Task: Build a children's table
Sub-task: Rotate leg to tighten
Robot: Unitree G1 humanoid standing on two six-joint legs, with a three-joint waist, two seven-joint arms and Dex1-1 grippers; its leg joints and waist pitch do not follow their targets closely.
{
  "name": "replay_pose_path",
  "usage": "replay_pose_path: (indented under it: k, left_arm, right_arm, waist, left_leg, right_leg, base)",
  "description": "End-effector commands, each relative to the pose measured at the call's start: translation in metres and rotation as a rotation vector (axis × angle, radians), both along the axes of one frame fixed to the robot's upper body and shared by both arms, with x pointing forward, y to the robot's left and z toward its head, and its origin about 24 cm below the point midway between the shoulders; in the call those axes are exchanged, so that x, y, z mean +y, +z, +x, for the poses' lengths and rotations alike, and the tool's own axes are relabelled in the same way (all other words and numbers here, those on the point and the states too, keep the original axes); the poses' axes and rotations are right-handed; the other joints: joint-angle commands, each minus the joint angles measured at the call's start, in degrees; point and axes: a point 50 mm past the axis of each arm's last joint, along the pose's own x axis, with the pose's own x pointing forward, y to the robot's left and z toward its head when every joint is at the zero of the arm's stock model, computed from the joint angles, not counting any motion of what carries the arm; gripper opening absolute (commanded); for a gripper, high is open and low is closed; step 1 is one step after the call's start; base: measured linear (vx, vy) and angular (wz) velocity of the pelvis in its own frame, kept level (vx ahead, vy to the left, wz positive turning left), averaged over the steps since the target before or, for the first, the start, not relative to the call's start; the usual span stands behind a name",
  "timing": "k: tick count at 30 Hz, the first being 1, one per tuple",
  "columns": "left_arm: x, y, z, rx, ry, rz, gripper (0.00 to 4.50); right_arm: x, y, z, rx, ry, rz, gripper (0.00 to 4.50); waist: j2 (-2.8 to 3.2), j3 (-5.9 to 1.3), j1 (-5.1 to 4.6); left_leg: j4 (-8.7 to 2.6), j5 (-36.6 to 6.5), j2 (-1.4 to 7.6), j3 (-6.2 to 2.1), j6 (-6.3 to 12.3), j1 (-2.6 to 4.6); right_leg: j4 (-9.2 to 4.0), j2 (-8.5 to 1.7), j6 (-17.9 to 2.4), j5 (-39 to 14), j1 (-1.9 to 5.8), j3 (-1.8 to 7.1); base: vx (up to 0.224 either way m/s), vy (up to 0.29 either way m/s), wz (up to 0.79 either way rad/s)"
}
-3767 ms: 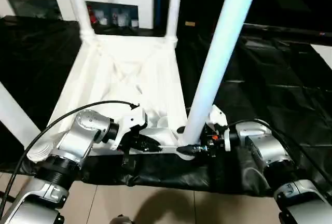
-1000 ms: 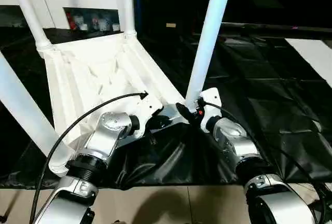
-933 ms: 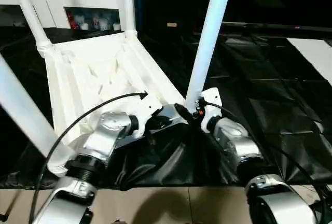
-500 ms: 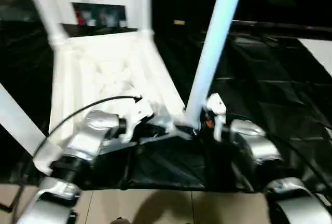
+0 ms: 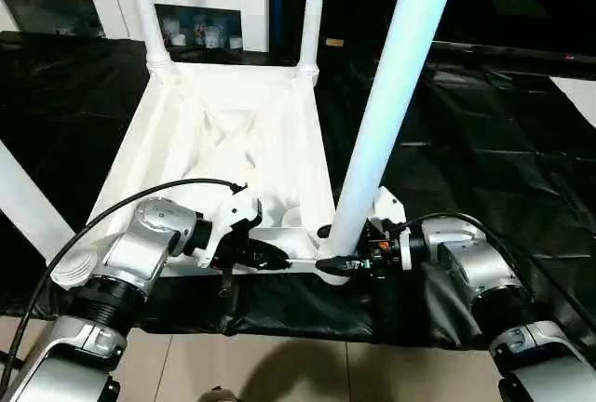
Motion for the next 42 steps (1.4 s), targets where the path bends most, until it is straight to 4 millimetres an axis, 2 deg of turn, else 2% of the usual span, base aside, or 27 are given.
replay_pose_path:
  k: [1,2,3,4,7,9,10,13,14,15,17,19,21,27,28,30,31,33,34,37,39,41,42]
  left_arm:
    - [-0.018,0.009,0.008,-0.086,0.051,-0.055,0.00]
    - [-0.020,0.008,0.011,-0.117,0.098,-0.057,0.00]
    - [-0.022,0.008,0.013,-0.137,0.131,-0.058,0.00]
    - [-0.027,0.008,0.018,-0.167,0.206,-0.064,0.00]
    - [-0.037,0.006,0.021,-0.183,0.297,-0.076,0.00]
    - [-0.038,0.006,0.021,-0.185,0.308,-0.078,0.00]
    - [-0.044,0.004,0.022,-0.194,0.347,-0.070,0.00]
    - [-0.062,-0.001,0.022,-0.221,0.441,-0.054,0.00]
    - [-0.063,-0.002,0.022,-0.221,0.442,-0.054,0.00]
    - [-0.067,-0.003,0.021,-0.224,0.446,-0.055,0.00]
    - [-0.071,-0.002,0.021,-0.230,0.448,-0.062,0.00]
    - [-0.072,-0.001,0.021,-0.225,0.436,-0.070,0.00]
    - [-0.071,0.000,0.020,-0.221,0.402,-0.085,0.00]
    - [-0.063,0.001,0.017,-0.219,0.338,-0.092,0.00]
    - [-0.055,0.001,0.014,-0.198,0.270,-0.094,0.00]
    - [-0.051,0.001,0.013,-0.187,0.231,-0.091,0.00]
    - [-0.047,0.001,0.011,-0.179,0.198,-0.085,0.00]
    - [-0.040,0.002,0.010,-0.163,0.157,-0.077,0.00]
    - [-0.034,0.003,0.008,-0.147,0.117,-0.071,0.00]
    - [-0.027,0.004,0.006,-0.134,0.080,-0.061,0.00]
    - [-0.025,0.003,0.005,-0.125,0.070,-0.055,0.00]
    - [-0.022,0.002,0.003,-0.106,0.047,-0.048,0.00]
    - [-0.021,0.002,0.002,-0.099,0.036,-0.048,0.00]
  right_arm:
    - [0.018,-0.015,-0.006,0.023,-0.018,-0.017,2.64]
    - [0.021,-0.018,0.000,0.014,-0.119,-0.017,2.64]
    - [0.023,-0.019,0.003,0.009,-0.187,-0.017,2.64]
    - [0.027,-0.023,0.012,-0.001,-0.347,-0.021,2.63]
    - [0.033,-0.027,0.018,0.021,-0.511,-0.013,2.63]
    - [0.035,-0.029,0.019,0.024,-0.551,-0.012,2.63]
    - [0.041,-0.030,0.022,0.029,-0.615,-0.009,2.63]
    - [0.060,-0.029,0.025,0.039,-0.723,0.007,2.63]
    - [0.061,-0.029,0.025,0.038,-0.724,0.009,2.63]
    - [0.065,-0.027,0.027,0.023,-0.739,0.019,3.19]
    - [0.068,-0.023,0.029,0.003,-0.749,0.037,3.33]
    - [0.068,-0.021,0.030,0.004,-0.739,0.045,3.42]
    - [0.065,-0.019,0.030,-0.032,-0.700,0.025,3.68]
    - [0.058,-0.016,0.028,-0.051,-0.566,0.037,3.68]
    - [0.050,-0.015,0.022,-0.073,-0.426,0.020,3.68]
    - [0.046,-0.014,0.019,-0.078,-0.359,0.018,3.68]
    - [0.043,-0.013,0.017,-0.080,-0.301,0.019,3.68]
    - [0.038,-0.011,0.012,-0.062,-0.206,0.030,3.68]
    - [0.033,-0.010,0.008,-0.050,-0.130,0.026,3.68]
    - [0.028,-0.010,0.005,-0.041,-0.053,-0.010,3.68]
    - [0.026,-0.010,0.004,-0.036,-0.026,-0.024,3.68]
    - [0.023,-0.010,0.002,-0.020,0.026,-0.038,3.37]
    - [0.022,-0.009,0.001,-0.014,0.046,-0.037,3.37]
  waist:
    - [0.19,-3.36,-0.10]
    - [0.24,-3.09,-0.45]
    - [0.24,-3.09,-0.45]
    - [0.16,-2.87,-0.95]
    - [0.01,-2.90,-2.01]
    - [-0.04,-2.91,-2.26]
    - [0.11,-2.98,-2.22]
    - [0.03,-3.04,-2.44]
    - [0.10,-3.10,-2.43]
    - [0.09,-3.21,-2.33]
    - [0.06,-3.31,-2.19]
    - [0.16,-3.52,-2.13]
    - [0.18,-3.49,-2.17]
    - [0.12,-3.35,-2.25]
    - [-0.19,-3.34,-2.29]
    - [-0.03,-3.43,-2.04]
    - [-0.24,-3.33,-2.04]
    - [-0.21,-3.32,-2.08]
    - [-0.07,-3.33,-1.86]
    - [0.09,-3.36,-1.49]
    - [0.06,-3.39,-1.26]
    - [-0.10,-3.33,-0.84]
    - [-0.03,-3.30,-0.61]
  left_leg:
    - [-3.67,-11.88,1.77,-0.03,2.18,-0.02]
    - [-3.88,-14.18,1.68,-0.22,1.06,0.16]
    - [-3.88,-14.18,1.68,-0.22,1.06,0.16]
    - [-4.05,-16.22,1.50,-0.49,-0.10,0.33]
    - [-4.30,-17.48,1.41,-0.98,-0.88,0.09]
    - [-4.21,-17.88,1.32,-0.95,-0.58,0.23]
    - [-4.08,-17.74,1.28,-0.80,0.16,0.44]
    - [-4.17,-16.58,1.38,-0.74,-0.16,0.34]
    - [-4.11,-16.30,1.40,-0.65,-0.08,0.39]
    - [-4.01,-16.16,1.38,-0.55,0.21,0.42]
    - [-3.92,-15.09,1.27,-0.39,0.63,0.28]
    - [-3.87,-12.91,1.25,-0.30,1.33,0.01]
    - [-3.89,-12.07,1.23,-0.24,1.72,-0.10]
    - [-3.91,-13.38,1.31,-0.22,2.18,-0.08]
    - [-3.85,-13.16,1.29,-0.15,2.32,-0.09]
    - [-3.71,-13.04,1.27,-0.13,2.88,-0.07]
    - [-3.75,-13.18,1.27,-0.17,3.45,-0.15]
    - [-3.82,-12.57,1.46,-0.17,3.44,-0.07]
    - [-3.72,-12.07,1.55,-0.12,3.75,-0.06]
    - [-3.63,-11.45,1.79,0.04,3.76,0.07]
    - [-3.58,-11.67,1.78,0.09,3.60,0.10]
    - [-3.62,-11.99,1.85,0.08,3.41,0.16]
    - [-3.64,-12.07,1.85,0.06,3.26,0.15]
  right_leg:
    - [-3.74,-4.05,-11.65,-14.03,3.10,2.94]
    - [-4.33,-4.37,-10.45,-19.18,2.81,2.99]
    - [-4.33,-4.37,-10.45,-19.18,2.81,2.99]
    - [-4.99,-4.50,-8.36,-25.32,2.72,2.92]
    - [-5.48,-4.59,-5.62,-30.12,2.95,2.61]
    - [-5.70,-4.56,-5.28,-30.54,2.76,2.62]
    - [-5.65,-4.44,-5.57,-29.35,2.47,2.83]
    - [-5.36,-4.32,-6.36,-26.92,2.53,2.87]
    - [-5.28,-4.27,-6.71,-25.80,2.45,2.92]
    - [-5.13,-4.20,-7.09,-24.31,2.39,2.95]
    - [-4.91,-4.15,-7.69,-21.67,2.53,3.01]
    - [-4.35,-3.98,-8.75,-17.08,2.89,3.06]
    - [-4.14,-3.91,-9.35,-15.15,3.02,3.05]
    - [-4.41,-4.01,-9.39,-17.18,3.07,3.05]
    - [-4.41,-3.97,-9.54,-17.02,3.08,3.03]
    - [-4.38,-4.03,-9.52,-17.11,3.19,3.00]
    - [-4.42,-3.97,-9.45,-17.29,3.19,3.01]
    - [-4.32,-4.07,-9.75,-16.90,3.09,3.08]
    - [-4.08,-3.90,-10.44,-15.51,3.21,3.01]
    - [-3.83,-3.91,-11.68,-13.87,3.06,2.93]
    - [-3.79,-3.96,-11.82,-14.02,3.09,2.93]
    - [-3.89,-4.03,-11.60,-15.24,3.04,2.91]
    - [-3.82,-4.04,-11.43,-15.45,3.03,2.93]
  base:
    - [0.000,0.000,0.00]
    - [0.000,0.000,0.00]
    - [0.000,0.000,0.00]
    - [0.000,0.000,0.00]
    - [0.000,0.000,0.00]
    - [0.000,0.000,0.00]
    - [0.000,0.000,0.00]
    - [0.000,0.000,0.00]
    - [0.000,0.000,0.00]
    - [0.000,0.000,0.00]
    - [0.000,0.000,0.00]
    - [0.000,0.000,0.00]
    - [0.000,0.000,0.00]
    - [0.000,0.000,0.00]
    - [0.000,0.000,0.00]
    - [0.000,0.000,0.00]
    - [0.000,0.000,0.00]
    - [0.000,0.000,0.00]
    - [0.000,0.000,0.00]
    - [0.000,0.000,0.00]
    - [0.000,0.000,0.00]
    - [0.000,0.000,0.00]
    - [0.000,0.000,0.00]
